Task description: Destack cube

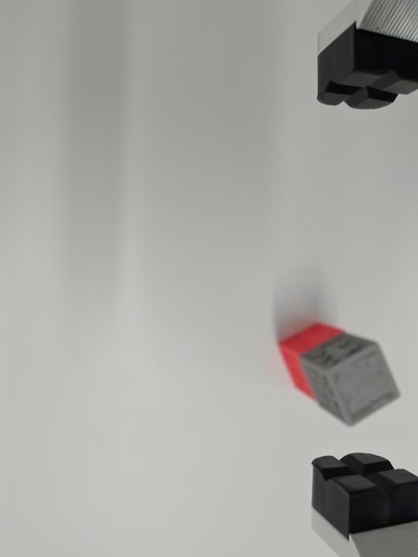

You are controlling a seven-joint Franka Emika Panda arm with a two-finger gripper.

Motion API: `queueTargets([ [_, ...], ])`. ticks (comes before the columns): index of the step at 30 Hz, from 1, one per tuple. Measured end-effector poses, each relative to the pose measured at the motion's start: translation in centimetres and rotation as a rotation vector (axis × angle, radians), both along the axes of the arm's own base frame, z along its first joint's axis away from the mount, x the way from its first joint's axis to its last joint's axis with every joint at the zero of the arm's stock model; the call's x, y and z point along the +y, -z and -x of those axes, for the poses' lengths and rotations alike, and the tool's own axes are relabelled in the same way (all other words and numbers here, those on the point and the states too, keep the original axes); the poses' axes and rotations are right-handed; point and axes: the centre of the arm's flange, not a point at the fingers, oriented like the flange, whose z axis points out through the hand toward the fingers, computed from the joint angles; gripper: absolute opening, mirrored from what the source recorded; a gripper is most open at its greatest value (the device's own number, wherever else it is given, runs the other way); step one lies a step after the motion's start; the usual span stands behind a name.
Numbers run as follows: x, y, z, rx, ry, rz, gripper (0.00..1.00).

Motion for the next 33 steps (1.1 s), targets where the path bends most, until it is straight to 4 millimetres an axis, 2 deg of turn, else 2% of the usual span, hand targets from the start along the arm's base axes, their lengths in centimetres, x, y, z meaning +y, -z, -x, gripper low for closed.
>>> queueTargets([
  [19, 0.1, 0.3, 0.1, 0.004, -0.004, 0.0, 1.0],
  [33, 0.9, 1.6, 1.4, 0.008, -0.039, 0.003, 1.0],
])
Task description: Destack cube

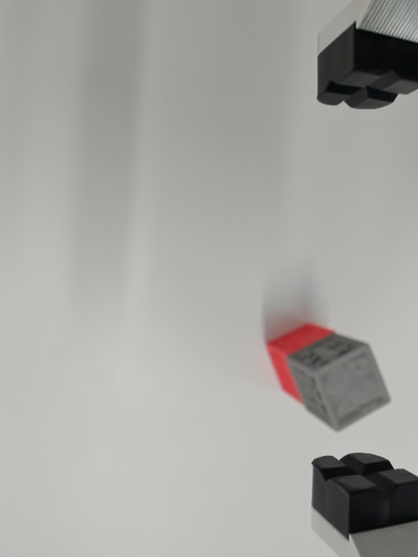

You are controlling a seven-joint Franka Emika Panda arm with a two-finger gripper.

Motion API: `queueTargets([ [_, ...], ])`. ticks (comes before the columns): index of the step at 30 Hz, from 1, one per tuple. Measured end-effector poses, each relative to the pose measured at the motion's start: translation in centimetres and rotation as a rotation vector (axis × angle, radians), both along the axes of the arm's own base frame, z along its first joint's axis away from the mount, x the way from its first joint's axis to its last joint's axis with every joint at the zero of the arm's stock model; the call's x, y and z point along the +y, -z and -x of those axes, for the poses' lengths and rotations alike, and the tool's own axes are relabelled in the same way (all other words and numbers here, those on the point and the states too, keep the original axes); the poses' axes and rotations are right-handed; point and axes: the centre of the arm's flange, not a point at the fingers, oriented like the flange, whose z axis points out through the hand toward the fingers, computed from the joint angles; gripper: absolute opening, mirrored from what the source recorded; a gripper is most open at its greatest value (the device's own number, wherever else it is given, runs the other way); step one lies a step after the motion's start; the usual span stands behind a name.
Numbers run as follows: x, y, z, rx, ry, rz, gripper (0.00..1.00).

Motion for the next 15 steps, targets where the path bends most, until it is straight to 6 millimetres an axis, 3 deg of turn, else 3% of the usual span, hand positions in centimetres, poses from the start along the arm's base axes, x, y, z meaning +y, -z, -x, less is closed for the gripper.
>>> queueTargets([
  [15, 1.6, 2.4, 2.4, 0.006, -0.074, 0.005, 1.0],
])
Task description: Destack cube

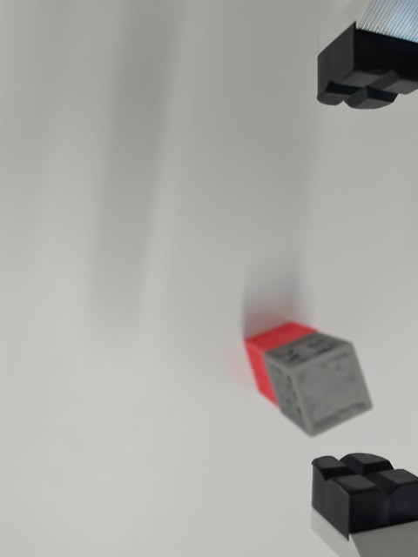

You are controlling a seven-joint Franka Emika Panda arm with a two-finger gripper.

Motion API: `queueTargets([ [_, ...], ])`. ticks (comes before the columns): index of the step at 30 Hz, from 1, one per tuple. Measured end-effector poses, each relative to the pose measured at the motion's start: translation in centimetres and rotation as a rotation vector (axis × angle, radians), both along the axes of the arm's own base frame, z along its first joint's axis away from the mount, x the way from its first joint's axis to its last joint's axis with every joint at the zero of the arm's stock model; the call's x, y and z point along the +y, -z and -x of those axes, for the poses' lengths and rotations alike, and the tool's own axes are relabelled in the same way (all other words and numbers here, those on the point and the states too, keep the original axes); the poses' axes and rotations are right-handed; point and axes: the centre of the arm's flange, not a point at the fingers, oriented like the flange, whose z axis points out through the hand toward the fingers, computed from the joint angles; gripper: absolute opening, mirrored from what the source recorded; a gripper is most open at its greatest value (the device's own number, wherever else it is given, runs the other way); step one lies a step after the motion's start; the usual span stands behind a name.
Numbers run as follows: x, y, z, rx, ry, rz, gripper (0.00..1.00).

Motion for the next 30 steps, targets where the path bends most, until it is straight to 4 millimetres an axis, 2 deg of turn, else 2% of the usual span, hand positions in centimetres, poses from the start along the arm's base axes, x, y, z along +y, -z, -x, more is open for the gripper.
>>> queueTargets([
  [30, 4.5, 7.1, 6.9, 0.016, -0.214, 0.019, 1.0],
])
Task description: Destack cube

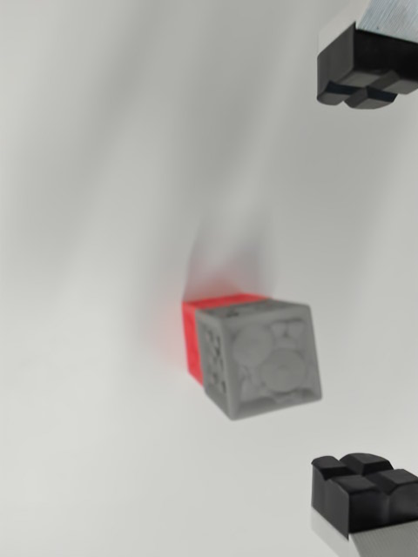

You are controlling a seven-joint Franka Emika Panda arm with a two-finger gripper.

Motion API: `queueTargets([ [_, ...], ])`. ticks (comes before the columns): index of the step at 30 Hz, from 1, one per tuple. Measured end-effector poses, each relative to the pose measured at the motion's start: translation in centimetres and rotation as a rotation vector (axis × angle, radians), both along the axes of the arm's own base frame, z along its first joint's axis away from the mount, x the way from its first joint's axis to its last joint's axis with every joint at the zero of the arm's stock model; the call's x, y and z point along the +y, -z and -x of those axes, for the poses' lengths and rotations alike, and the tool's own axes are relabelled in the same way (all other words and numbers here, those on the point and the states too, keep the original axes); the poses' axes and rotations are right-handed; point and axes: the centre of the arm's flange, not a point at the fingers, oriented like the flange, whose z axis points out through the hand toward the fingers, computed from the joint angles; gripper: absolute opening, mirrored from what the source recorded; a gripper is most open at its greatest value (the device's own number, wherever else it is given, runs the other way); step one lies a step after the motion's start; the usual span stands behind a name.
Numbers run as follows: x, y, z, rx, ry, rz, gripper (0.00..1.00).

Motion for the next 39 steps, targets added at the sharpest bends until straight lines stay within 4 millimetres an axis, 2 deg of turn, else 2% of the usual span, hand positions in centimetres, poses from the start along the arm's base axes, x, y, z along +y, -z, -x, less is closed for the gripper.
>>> queueTargets([
  [19, 3.2, 5.1, 5.0, 0.008, -0.153, 0.015, 1.0],
  [28, 3.2, 9.3, 4.9, 0.014, -0.159, 0.015, 1.0],
  [39, 3.2, 13.1, 5.0, 0.013, -0.159, 0.015, 1.0],
])
